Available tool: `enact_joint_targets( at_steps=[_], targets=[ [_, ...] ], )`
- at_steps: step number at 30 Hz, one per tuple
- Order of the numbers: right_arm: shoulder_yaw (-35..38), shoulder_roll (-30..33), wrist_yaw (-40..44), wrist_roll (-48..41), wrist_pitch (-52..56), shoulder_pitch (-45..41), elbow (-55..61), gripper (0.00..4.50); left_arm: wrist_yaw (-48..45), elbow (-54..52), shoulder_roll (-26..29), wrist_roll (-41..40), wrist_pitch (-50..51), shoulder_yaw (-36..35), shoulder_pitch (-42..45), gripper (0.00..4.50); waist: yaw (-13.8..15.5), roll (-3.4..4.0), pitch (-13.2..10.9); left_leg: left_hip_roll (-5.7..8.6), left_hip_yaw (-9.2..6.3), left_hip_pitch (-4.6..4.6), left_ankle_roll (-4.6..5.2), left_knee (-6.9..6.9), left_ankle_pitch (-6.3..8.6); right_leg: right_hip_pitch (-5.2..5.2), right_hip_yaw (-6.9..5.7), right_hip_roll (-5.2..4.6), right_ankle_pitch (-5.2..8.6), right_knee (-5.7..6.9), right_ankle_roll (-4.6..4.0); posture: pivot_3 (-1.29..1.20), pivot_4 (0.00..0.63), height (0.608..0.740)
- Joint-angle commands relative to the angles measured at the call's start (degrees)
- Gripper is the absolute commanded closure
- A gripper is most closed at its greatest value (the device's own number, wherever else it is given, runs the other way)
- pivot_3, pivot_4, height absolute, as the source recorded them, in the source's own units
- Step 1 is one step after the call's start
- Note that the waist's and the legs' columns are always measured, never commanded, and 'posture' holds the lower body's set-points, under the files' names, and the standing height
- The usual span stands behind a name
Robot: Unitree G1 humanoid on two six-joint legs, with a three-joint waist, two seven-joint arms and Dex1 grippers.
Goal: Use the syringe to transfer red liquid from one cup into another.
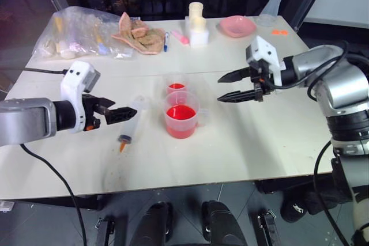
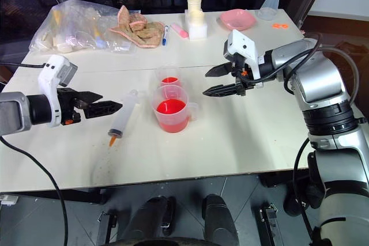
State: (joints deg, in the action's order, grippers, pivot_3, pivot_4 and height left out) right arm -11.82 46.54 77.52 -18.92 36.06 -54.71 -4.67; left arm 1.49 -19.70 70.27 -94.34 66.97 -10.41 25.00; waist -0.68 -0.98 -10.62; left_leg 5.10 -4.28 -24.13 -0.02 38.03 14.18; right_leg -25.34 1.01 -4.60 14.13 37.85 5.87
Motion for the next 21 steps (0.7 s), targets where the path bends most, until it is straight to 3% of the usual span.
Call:
enact_joint_targets(
  at_steps=[1,21],
  targets=[
    [2.03,0.47,0.19,-0.62,-0.36,-0.94,1.26,1.56,0.05,0.08,0.24,0.15,-0.32,-1.65,1.82,0.03,0.01,0.0,0.0,0.0,0.0,0.0,0.0,0.0,0.0,0.0,0.0,0.0,0.0,0.0,0.0,0.0,0.15,0.74],
    [2.04,-0.55,0.06,-0.2,-2.45,-1.33,-1.01,1.56,2.61,1.04,1.69,-4.73,1.48,-0.97,3.25,0.03,-0.01,0.0,0.0,0.0,0.0,0.0,0.0,0.0,0.0,0.0,0.0,0.0,0.0,0.0,0.0,0.0,0.15,0.74]
  ],
)
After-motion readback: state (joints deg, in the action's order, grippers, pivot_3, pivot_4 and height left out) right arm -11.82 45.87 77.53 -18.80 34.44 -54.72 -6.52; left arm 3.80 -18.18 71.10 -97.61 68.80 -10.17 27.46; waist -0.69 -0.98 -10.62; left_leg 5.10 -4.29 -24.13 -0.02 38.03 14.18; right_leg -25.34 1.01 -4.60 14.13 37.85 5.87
